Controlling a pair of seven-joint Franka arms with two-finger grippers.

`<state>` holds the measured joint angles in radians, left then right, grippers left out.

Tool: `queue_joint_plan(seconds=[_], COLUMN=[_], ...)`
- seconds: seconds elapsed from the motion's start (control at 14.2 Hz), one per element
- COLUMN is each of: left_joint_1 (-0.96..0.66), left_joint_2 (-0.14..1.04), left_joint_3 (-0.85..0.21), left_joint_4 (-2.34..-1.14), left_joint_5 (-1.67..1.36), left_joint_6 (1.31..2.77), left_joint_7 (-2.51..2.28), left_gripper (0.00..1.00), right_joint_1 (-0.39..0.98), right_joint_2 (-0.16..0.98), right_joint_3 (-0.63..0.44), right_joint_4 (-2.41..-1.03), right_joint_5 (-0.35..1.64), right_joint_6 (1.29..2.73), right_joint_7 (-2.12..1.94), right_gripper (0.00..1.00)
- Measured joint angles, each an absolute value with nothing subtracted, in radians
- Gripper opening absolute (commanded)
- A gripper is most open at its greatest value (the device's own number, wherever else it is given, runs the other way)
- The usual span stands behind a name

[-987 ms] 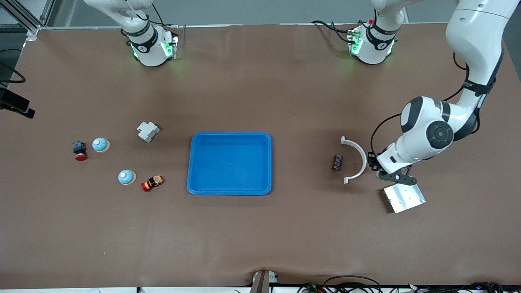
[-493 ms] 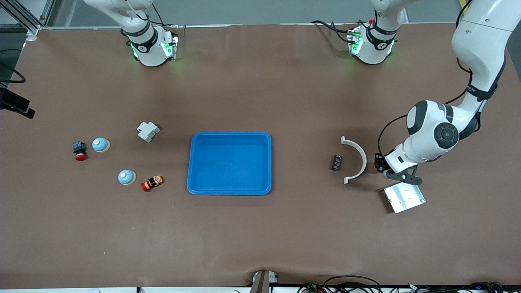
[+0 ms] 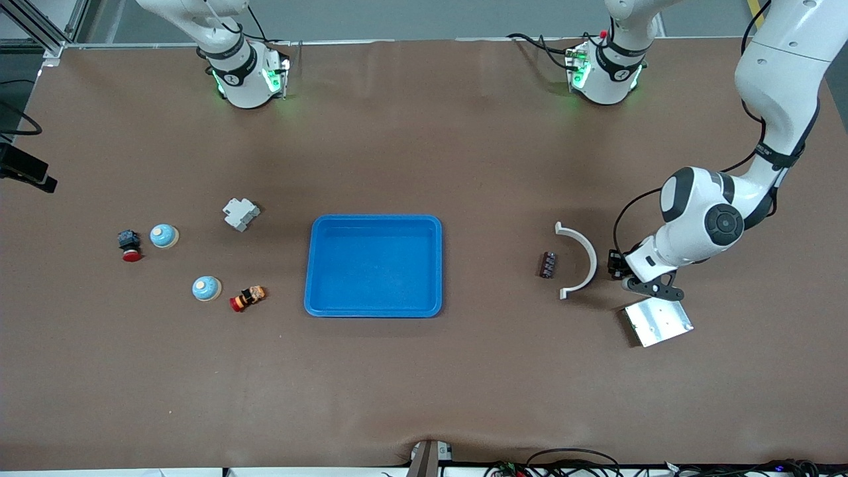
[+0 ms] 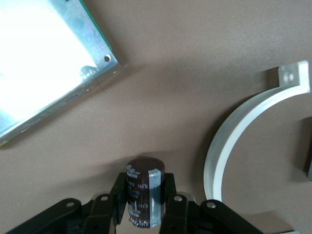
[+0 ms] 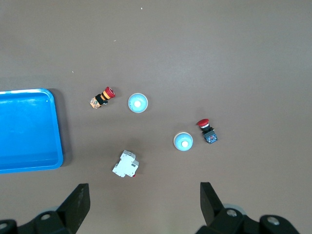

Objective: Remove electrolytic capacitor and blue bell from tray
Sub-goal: 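Lower the capacitor beside the white arc opposite the first capacitor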

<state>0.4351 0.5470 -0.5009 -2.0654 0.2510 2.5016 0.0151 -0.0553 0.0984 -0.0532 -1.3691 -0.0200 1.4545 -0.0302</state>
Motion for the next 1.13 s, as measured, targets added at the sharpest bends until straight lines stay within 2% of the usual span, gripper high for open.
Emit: queue_joint_plan(seconds=[0.56, 0.63, 0.7, 1.13], left_joint_1=[0.448, 0.448, 0.448, 0.452], left_joint_2=[0.557, 0.557, 0.557, 0.554], left_joint_3=[-0.501, -0.501, -0.501, -0.501], left_joint_4=[-2.072, -2.072, -2.072, -2.068], left_joint_5=[0.251, 0.251, 0.251, 0.251], left_joint_6=[2.503, 2.505, 2.506, 2.513], left_joint_7=[0.015, 0.015, 0.015, 0.015], left_gripper=[0.00, 0.73, 1.00, 1.00], right_joint_1=[-0.055, -0.055, -0.055, -0.055], right_joint_2=[0.098, 0.098, 0.098, 0.098], right_joint_3=[-0.053, -0.053, -0.053, -0.053], right_joint_4=[-1.369, -1.369, -1.369, -1.369], right_joint_5=[-0.020, -0.020, -0.020, -0.020], right_joint_6=[1.455, 1.455, 1.455, 1.456], right_joint_7=[-0.030, -0.030, -0.030, -0.030], right_gripper=[1.00, 1.00, 1.00, 1.00])
